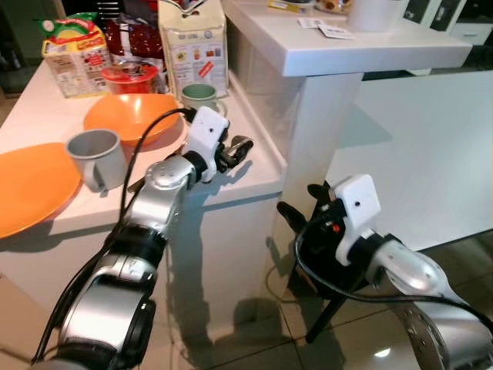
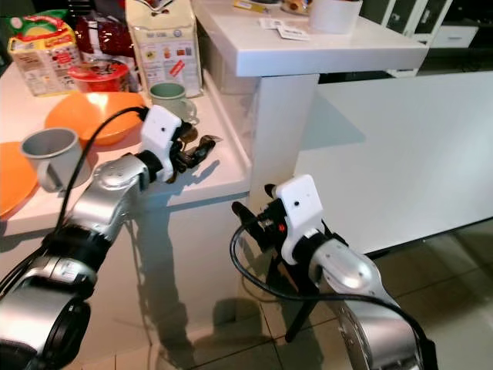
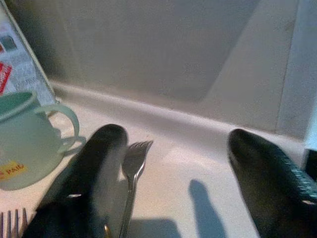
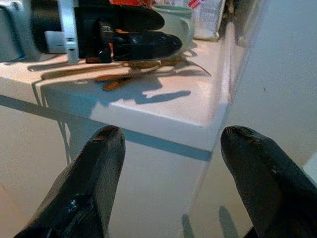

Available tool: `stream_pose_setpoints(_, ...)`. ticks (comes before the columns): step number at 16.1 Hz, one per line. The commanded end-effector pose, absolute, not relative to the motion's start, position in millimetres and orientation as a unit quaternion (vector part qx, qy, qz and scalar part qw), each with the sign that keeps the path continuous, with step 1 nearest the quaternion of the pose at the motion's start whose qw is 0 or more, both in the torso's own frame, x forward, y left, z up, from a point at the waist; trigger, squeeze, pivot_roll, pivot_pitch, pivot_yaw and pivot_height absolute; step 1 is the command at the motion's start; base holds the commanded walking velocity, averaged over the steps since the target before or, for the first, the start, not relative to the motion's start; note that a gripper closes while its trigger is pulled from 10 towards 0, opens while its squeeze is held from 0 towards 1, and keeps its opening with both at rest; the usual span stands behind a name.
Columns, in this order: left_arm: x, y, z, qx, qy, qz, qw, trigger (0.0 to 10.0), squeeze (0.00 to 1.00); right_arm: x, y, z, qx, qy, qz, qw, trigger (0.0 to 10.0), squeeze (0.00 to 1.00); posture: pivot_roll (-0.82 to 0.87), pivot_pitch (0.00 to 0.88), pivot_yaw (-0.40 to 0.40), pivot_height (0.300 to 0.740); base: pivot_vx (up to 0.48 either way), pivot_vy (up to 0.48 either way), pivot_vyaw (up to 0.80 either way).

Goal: Setting the table

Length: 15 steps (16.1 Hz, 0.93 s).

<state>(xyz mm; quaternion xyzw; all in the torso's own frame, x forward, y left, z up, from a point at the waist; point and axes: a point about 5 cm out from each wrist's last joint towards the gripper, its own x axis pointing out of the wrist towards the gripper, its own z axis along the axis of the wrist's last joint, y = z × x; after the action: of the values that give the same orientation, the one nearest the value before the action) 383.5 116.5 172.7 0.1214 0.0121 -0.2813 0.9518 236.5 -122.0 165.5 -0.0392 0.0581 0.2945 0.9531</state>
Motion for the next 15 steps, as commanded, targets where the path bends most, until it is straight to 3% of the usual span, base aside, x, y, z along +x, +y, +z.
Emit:
stream_pose_setpoints(1, 390.9, 116.5, 176.7, 0.129, 0.013, -0.258, 0.957, 10.0, 1.00, 234.3, -127.7, 170.2, -0.046, 0.056, 0.281, 0.957, 10.0, 0.00, -0.15, 0.000, -0.004, 0.740, 0.000, 0.000, 0.00)
stream_pose_setpoints(4, 399.8, 115.4, 176.0, 0.107, 0.024, -0.240, 0.965, 10.0, 1.00, 225.9, -131.2, 171.2, -0.050, 0.063, 0.273, 0.959, 10.0, 0.00, -0.19, 0.000, -0.002, 0.740, 0.000, 0.000, 0.00)
stream_pose_setpoints(5, 401.5, 114.0, 174.4, 0.097, 0.033, -0.234, 0.967, 10.0, 0.56, 225.1, -132.4, 172.5, -0.055, 0.066, 0.271, 0.959, 10.0, 0.00, -0.21, 0.000, -0.001, 0.740, 0.000, 0.000, 0.00)
stream_pose_setpoints(6, 401.8, 112.6, 172.4, 0.096, 0.039, -0.231, 0.967, 10.0, 0.00, 223.6, -133.9, 173.6, -0.059, 0.068, 0.271, 0.958, 10.0, 0.00, -0.22, 0.000, -0.003, 0.740, 0.000, 0.000, 0.00)
stream_pose_setpoints(15, 405.7, 113.3, 168.6, 0.055, 0.067, -0.182, 0.979, 10.0, 0.00, 218.0, -141.0, 183.5, -0.078, 0.076, 0.266, 0.958, 10.0, 0.00, -0.29, 0.000, -0.001, 0.740, 0.000, 0.000, 0.00)
